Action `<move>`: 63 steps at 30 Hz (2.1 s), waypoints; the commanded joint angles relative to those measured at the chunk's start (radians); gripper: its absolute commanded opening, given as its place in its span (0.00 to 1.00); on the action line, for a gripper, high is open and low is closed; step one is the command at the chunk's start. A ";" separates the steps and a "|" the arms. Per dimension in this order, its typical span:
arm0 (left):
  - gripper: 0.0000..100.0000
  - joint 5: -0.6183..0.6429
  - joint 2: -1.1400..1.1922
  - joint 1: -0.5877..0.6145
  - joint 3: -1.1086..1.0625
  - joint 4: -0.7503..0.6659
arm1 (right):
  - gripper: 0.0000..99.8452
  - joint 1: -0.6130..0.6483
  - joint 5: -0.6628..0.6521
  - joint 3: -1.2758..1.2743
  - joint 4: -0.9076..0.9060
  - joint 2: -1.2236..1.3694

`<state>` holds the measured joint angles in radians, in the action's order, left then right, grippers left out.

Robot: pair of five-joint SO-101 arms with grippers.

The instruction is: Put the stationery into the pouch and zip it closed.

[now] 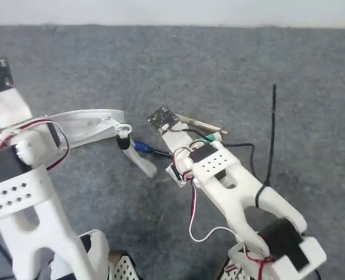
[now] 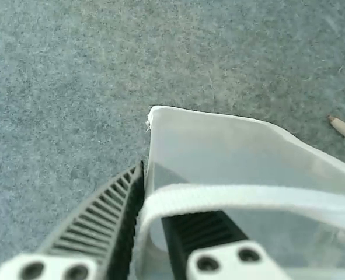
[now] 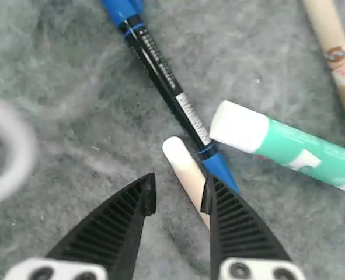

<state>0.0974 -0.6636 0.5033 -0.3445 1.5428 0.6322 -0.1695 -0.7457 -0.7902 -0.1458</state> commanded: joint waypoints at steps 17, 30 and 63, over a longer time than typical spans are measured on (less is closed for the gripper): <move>0.01 0.012 0.000 0.000 0.008 -0.031 | 0.12 -0.001 -0.018 0.130 -0.015 0.174; 0.01 0.012 0.000 0.000 0.008 -0.028 | 0.08 -0.004 -0.100 0.150 -0.151 0.183; 0.01 0.009 0.000 0.000 0.008 -0.025 | 0.01 -0.041 -0.092 0.163 -0.222 0.093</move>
<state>0.0974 -0.6636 0.5033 -0.3445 1.5428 0.5969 -0.2585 -0.6107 -0.9820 0.0430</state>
